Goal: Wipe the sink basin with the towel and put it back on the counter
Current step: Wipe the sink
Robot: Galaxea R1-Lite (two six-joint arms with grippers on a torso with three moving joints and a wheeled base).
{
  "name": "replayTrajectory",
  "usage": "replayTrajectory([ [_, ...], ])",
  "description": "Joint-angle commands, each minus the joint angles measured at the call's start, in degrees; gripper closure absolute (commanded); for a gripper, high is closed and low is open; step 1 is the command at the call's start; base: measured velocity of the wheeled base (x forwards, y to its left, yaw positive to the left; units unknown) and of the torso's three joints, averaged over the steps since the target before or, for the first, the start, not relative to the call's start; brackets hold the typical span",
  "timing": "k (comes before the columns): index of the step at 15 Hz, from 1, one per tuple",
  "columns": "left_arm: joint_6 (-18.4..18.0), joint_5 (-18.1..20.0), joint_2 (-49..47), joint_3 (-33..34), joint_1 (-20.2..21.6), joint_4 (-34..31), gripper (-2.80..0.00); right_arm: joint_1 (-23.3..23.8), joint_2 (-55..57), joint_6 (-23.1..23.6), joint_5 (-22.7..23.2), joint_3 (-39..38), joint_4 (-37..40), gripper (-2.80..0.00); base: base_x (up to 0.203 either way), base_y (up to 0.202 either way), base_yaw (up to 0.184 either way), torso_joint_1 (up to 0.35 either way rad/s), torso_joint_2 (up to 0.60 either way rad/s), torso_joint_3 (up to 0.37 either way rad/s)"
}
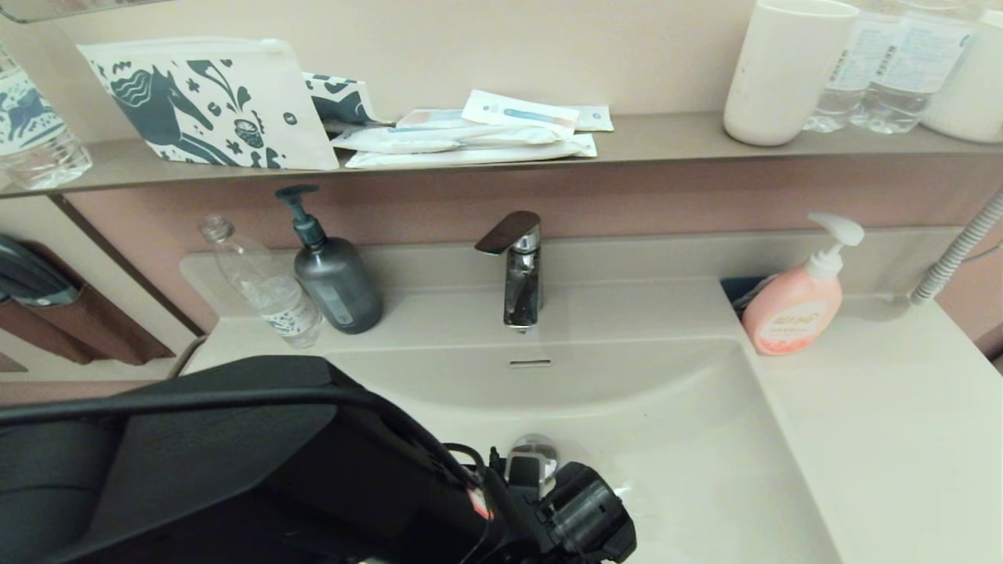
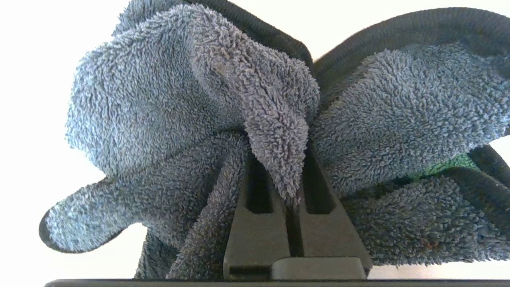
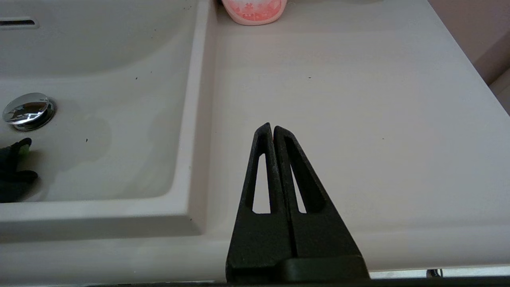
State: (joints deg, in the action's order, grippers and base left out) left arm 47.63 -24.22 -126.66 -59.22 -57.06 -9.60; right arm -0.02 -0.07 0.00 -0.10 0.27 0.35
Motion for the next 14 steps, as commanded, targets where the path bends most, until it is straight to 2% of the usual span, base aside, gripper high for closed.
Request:
replayTrajectory([
  [1, -1.04, -0.32, 0.79, 2.38, 1.67, 0.76, 0.00, 0.00, 0.07, 0.00, 0.01, 0.00, 0.00, 0.00, 0.000, 0.000, 0.000, 0.000, 0.00, 0.000],
  [4, -5.62, -0.30, 1.66, 5.73, 4.38, 1.58, 0.00, 0.02, 0.07, 0.00, 0.01, 0.00, 0.00, 0.00, 0.000, 0.000, 0.000, 0.000, 0.00, 0.000],
  [7, -10.32, -0.36, 2.58, 9.84, 7.21, 9.36, 0.00, 0.01, 0.07, 0.00, 0.01, 0.00, 0.00, 0.00, 0.000, 0.000, 0.000, 0.000, 0.00, 0.000],
  [10, -10.58, -0.38, 2.17, 8.62, 6.72, 10.70, 0.00, 0.01, 0.07, 0.00, 0.01, 0.00, 0.00, 0.00, 0.000, 0.000, 0.000, 0.000, 0.00, 0.000],
  [14, -8.00, -0.45, 0.22, -0.43, 2.91, 9.21, 0.00, -0.06, 0.07, 0.00, 0.01, 0.00, 0.00, 0.00, 0.000, 0.000, 0.000, 0.000, 0.00, 0.000],
])
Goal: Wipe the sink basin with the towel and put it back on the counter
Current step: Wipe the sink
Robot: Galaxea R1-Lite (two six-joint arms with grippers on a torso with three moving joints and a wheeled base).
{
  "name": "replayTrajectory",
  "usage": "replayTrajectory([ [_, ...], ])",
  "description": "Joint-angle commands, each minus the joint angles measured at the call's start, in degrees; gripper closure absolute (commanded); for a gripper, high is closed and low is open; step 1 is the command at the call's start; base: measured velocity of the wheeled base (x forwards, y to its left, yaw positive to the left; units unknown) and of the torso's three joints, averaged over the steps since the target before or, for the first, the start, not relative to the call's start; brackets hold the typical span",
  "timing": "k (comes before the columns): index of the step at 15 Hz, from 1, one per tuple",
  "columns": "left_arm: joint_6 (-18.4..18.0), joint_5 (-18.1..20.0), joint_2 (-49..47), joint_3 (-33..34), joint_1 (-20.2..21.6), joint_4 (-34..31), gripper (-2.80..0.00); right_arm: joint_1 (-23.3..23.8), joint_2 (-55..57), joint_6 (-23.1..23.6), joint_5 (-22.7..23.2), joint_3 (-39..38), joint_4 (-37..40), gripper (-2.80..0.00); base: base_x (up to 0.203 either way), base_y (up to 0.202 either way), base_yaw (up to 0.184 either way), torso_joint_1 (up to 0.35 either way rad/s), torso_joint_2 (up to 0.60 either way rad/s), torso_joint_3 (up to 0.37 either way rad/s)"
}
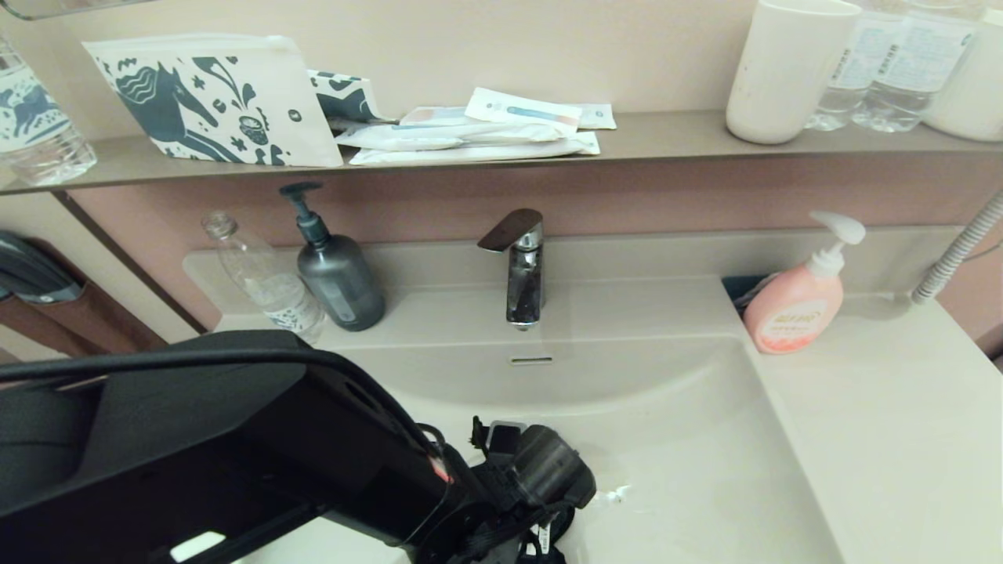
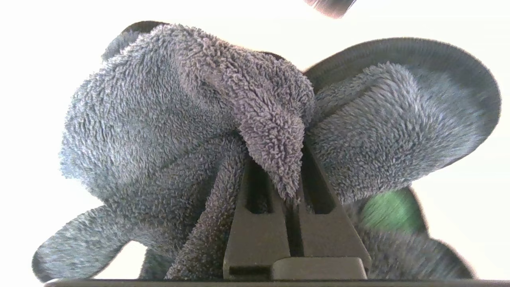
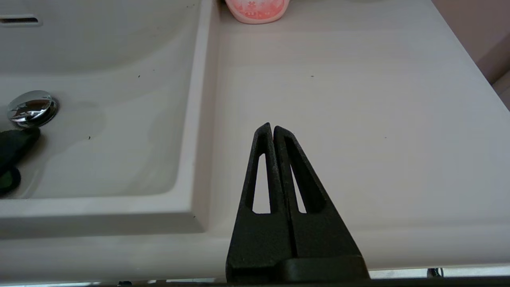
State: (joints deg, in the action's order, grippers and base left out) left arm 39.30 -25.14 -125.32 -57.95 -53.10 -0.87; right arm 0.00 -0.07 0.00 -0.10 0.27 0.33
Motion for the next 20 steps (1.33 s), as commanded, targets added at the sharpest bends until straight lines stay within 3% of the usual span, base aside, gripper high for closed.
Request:
replayTrajectory([
  [1, 0.40, 0.51, -1.51, -3.56, -1.74, -0.35, 0.00, -0.01, 0.07, 0.00, 0.01, 0.00, 0.02, 0.00, 0.000, 0.000, 0.000, 0.000, 0.00, 0.000],
  [4, 0.91, 0.66, -3.34, -10.57, -3.32, -4.77, 0.00, 0.00, 0.07, 0.00, 0.01, 0.00, 0.02, 0.00, 0.000, 0.000, 0.000, 0.000, 0.00, 0.000],
  [16, 10.58, 0.62, -8.54, -35.06, -7.66, -23.65, 0.00, -0.09, 0.07, 0.00, 0.01, 0.00, 0.02, 0.00, 0.000, 0.000, 0.000, 0.000, 0.00, 0.000],
  [20, 13.05, 0.21, -10.26, -30.50, -6.93, -24.56, 0.00, -0.03, 0.07, 0.00, 0.01, 0.00, 0.02, 0.00, 0.000, 0.000, 0.000, 0.000, 0.00, 0.000],
])
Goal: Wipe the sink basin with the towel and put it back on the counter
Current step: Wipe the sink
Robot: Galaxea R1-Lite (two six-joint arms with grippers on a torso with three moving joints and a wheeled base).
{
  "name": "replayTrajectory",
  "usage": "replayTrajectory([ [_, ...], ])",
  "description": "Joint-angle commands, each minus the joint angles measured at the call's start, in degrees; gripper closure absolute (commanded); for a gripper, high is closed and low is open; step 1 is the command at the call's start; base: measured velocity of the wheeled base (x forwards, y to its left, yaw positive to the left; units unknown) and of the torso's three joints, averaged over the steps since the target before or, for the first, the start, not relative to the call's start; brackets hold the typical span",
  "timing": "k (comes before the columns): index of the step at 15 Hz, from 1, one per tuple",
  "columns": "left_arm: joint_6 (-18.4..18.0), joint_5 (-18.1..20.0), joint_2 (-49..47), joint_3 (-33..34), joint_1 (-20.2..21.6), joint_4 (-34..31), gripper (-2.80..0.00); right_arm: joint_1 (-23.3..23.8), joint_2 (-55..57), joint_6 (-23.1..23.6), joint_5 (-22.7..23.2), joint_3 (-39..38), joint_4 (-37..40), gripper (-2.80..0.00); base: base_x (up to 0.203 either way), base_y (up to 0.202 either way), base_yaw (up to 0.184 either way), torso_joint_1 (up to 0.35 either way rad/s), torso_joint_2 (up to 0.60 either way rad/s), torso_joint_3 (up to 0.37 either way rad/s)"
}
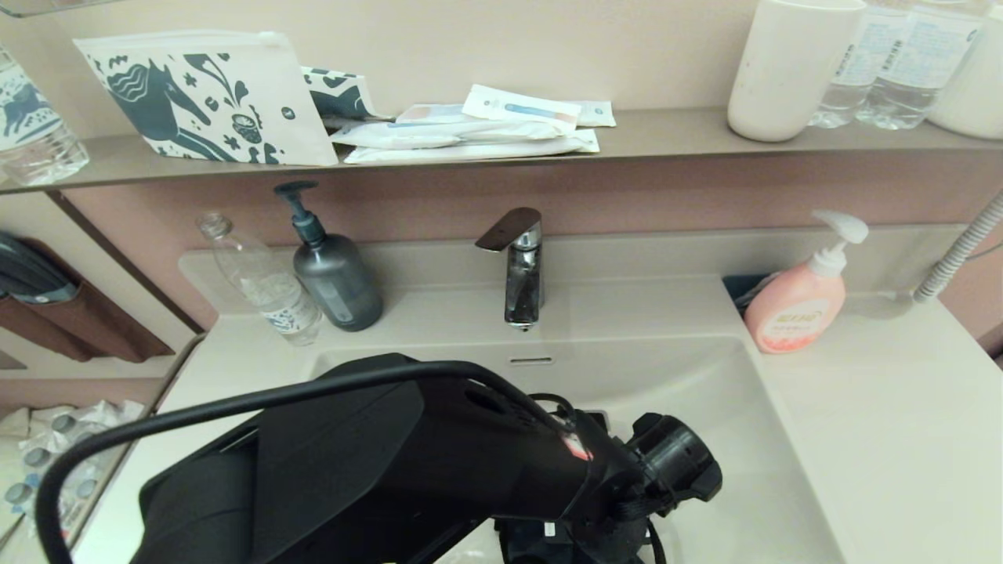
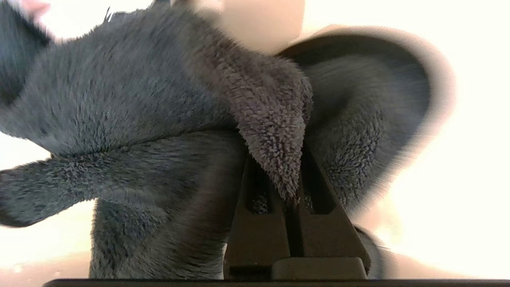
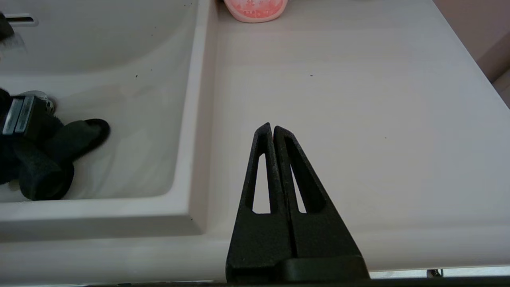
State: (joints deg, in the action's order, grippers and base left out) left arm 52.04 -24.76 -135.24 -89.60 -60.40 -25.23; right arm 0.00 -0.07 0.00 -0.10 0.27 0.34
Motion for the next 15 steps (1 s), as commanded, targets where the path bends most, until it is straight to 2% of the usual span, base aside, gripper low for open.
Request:
replayTrajectory([
  [1, 0.33, -0.19, -0.34, 2.80, 0.90, 0.30, 0.00, -0.04, 0.07, 0.00, 0.01, 0.00, 0.01, 0.00, 0.000, 0.000, 0.000, 0.000, 0.00, 0.000],
  [5, 0.10, -0.10, 1.42, 9.62, 1.94, 3.26, 0.00, -0.09, 0.07, 0.00, 0.01, 0.00, 0.01, 0.00, 0.000, 0.000, 0.000, 0.000, 0.00, 0.000],
  [9, -1.20, -0.03, 4.70, 21.79, 4.10, 8.97, 0.00, -0.08, 0.07, 0.00, 0.01, 0.00, 0.01, 0.00, 0.000, 0.000, 0.000, 0.000, 0.00, 0.000],
  [11, -4.27, -0.03, 6.46, 28.67, 6.85, 15.30, 0.00, -0.04, 0.07, 0.00, 0.01, 0.00, 0.01, 0.00, 0.000, 0.000, 0.000, 0.000, 0.00, 0.000],
  [13, -7.56, 0.01, 8.39, 32.79, 9.55, 19.80, 0.00, 0.00, 0.07, 0.00, 0.01, 0.00, 0.01, 0.00, 0.000, 0.000, 0.000, 0.000, 0.00, 0.000],
  [15, -14.26, 0.12, 10.64, 37.84, 12.41, 24.62, 0.00, -0.08, 0.07, 0.00, 0.01, 0.00, 0.01, 0.00, 0.000, 0.000, 0.000, 0.000, 0.00, 0.000],
])
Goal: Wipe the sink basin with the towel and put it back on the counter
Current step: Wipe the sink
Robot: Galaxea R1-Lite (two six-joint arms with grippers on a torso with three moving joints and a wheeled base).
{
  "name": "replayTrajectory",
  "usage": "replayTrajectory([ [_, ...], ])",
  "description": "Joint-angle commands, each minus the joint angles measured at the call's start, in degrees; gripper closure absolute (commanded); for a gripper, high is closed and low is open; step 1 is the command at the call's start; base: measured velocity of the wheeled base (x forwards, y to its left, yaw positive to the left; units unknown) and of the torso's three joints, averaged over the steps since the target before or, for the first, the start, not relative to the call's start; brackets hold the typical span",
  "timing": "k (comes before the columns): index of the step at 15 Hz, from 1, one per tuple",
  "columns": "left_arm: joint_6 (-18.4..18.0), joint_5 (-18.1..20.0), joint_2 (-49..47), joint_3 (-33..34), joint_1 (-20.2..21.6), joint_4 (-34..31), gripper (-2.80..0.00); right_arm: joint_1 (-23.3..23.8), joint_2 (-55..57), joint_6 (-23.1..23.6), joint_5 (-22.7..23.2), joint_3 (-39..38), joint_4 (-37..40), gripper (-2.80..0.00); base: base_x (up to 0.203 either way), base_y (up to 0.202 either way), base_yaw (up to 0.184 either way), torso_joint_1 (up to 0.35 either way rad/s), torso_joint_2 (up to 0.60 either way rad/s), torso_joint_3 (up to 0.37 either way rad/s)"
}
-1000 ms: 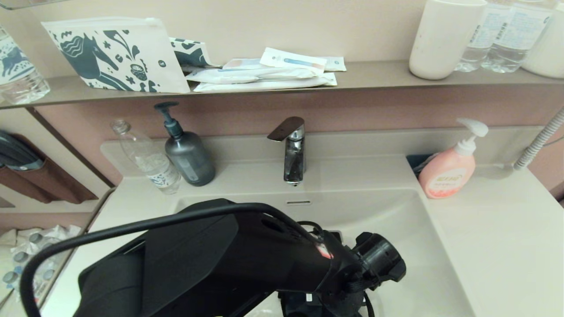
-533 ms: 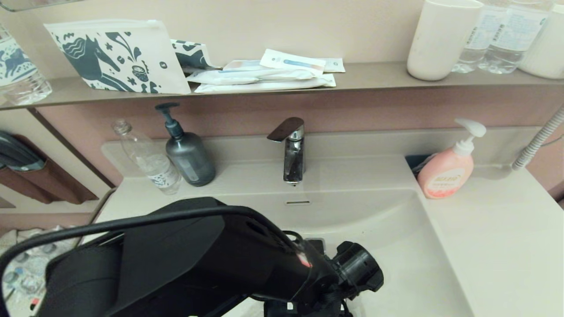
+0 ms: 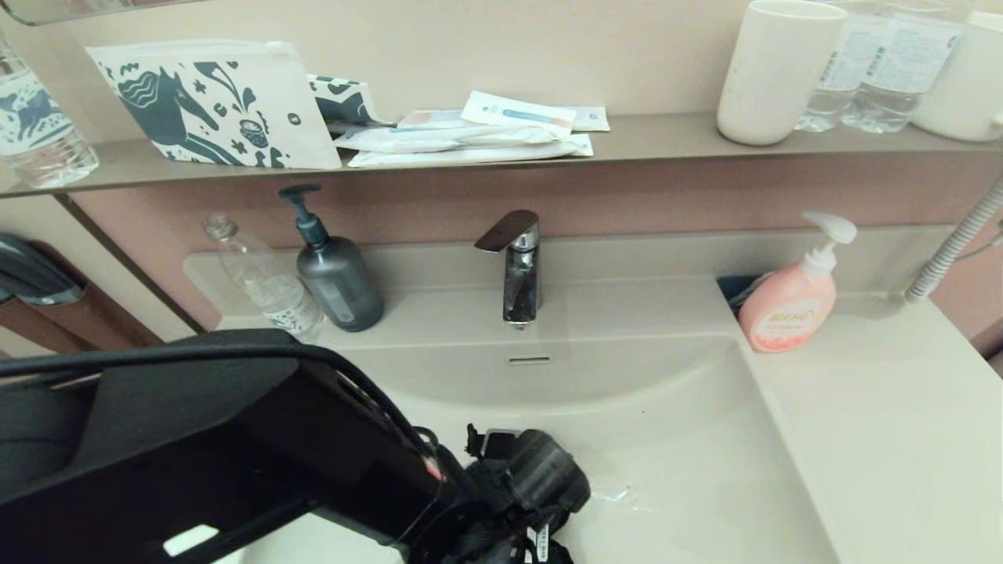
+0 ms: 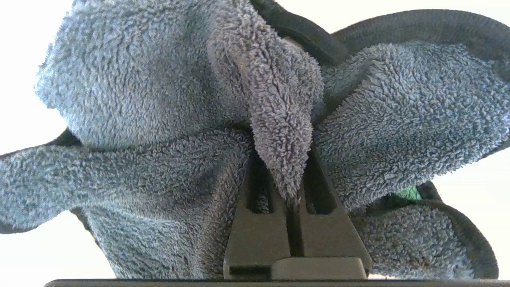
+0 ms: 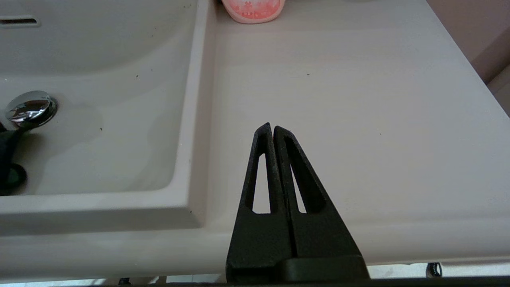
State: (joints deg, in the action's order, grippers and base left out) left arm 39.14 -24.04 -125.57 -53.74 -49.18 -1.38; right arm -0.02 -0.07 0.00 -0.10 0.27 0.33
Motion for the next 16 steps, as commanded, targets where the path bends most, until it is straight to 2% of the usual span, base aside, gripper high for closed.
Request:
replayTrajectory([
  [1, -5.41, -0.54, 2.34, 4.23, 2.85, 4.65, 0.00, 0.02, 0.07, 0.00, 0.01, 0.00, 0.02, 0.00, 0.000, 0.000, 0.000, 0.000, 0.00, 0.000],
  [3, -11.09, -0.55, 3.99, 7.29, 5.60, 9.60, 0.00, 0.01, 0.07, 0.00, 0.01, 0.00, 0.02, 0.00, 0.000, 0.000, 0.000, 0.000, 0.00, 0.000],
  [6, -17.98, -0.57, 4.13, 8.50, 8.94, 10.08, 0.00, 0.02, 0.07, 0.00, 0.01, 0.00, 0.02, 0.00, 0.000, 0.000, 0.000, 0.000, 0.00, 0.000],
  [11, -25.81, -0.69, 4.36, 11.93, 15.45, 12.09, 0.00, 0.02, 0.07, 0.00, 0.01, 0.00, 0.02, 0.00, 0.000, 0.000, 0.000, 0.000, 0.00, 0.000],
  [14, -32.77, -0.67, 3.96, 14.66, 18.43, 22.05, 0.00, 0.02, 0.07, 0.00, 0.09, 0.00, 0.02, 0.00, 0.000, 0.000, 0.000, 0.000, 0.00, 0.000],
  [16, -35.06, -0.67, 2.19, 15.29, 18.86, 28.79, 0.00, 0.01, 0.07, 0.00, 0.01, 0.00, 0.02, 0.00, 0.000, 0.000, 0.000, 0.000, 0.00, 0.000],
])
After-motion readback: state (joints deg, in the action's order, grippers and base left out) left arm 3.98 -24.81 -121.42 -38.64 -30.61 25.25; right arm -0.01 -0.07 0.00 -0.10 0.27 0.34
